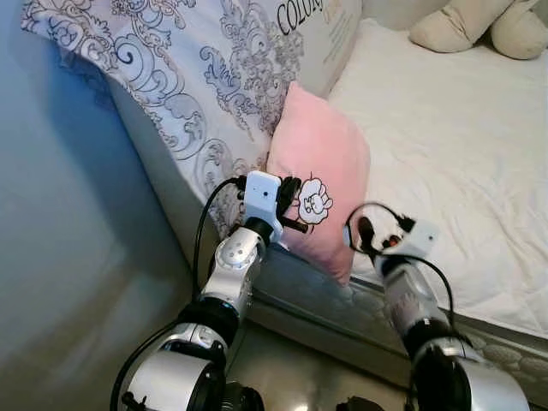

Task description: Clean up the room

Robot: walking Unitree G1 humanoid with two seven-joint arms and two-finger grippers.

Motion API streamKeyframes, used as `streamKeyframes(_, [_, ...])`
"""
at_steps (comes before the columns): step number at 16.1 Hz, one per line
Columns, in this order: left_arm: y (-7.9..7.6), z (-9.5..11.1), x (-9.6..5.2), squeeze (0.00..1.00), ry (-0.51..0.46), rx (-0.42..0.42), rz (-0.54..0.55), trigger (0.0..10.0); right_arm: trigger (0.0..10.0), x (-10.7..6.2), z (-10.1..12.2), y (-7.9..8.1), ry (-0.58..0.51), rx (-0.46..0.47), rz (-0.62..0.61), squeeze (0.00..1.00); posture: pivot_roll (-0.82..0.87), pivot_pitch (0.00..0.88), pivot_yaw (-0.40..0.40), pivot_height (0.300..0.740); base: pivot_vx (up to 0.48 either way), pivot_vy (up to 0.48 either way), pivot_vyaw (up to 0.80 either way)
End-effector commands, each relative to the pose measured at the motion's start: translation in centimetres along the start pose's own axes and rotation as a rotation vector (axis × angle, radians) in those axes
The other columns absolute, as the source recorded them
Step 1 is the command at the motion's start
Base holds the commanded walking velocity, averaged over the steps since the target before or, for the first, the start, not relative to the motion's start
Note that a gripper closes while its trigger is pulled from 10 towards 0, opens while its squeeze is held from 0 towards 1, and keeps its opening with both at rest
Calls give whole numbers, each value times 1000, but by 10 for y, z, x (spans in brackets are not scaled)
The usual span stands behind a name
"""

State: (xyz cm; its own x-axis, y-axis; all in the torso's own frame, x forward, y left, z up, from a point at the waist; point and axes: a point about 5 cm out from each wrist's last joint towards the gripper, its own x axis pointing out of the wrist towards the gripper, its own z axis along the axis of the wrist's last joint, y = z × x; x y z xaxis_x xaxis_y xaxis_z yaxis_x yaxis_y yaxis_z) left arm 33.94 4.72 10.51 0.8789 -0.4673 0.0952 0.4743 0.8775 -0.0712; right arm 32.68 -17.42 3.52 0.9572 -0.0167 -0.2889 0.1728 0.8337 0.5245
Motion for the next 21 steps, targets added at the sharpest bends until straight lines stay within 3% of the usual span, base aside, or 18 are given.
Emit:
streamKeyframes(1, [-6,4,1,0,-23,3,-24,10000,10000,1,-7,5,36,54,12,1000,-52,0,72,714,0,0,0])
streamKeyframes(5, [-4,4,-1,0,-20,7,-18,10000,10000,5,-18,25,125,148,50,1000,-27,0,64,714,0,0,0])
streamKeyframes(6, [-3,3,-1,0,-16,7,-13,10000,10000,5,-24,29,158,181,32,0,-20,0,61,714,0,0,0])
streamKeyframes(12, [1,4,-2,0,-11,6,9,10000,10000,0,-42,29,264,269,-22,0,1,0,43,714,0,0,0])
streamKeyframes(14, [0,5,-1,0,-12,4,9,10000,10000,-1,-47,36,294,257,19,0,4,0,45,714,0,0,0])
streamKeyframes(16, [1,6,0,0,-13,4,10,10000,10000,1,-45,45,290,191,87,0,3,0,46,714,0,0,0])
streamKeyframes(19, [1,8,1,0,-13,4,12,10000,10000,3,-40,54,251,-156,169,0,-2,0,50,714,0,0,0])
streamKeyframes(20, [1,9,2,0,-15,4,13,10000,10000,3,-40,54,242,-237,176,0,-3,0,49,714,0,0,0])
streamKeyframes(21, [1,9,2,0,-16,2,13,10000,10000,3,-40,54,237,-251,174,0,-5,0,49,714,0,0,0])
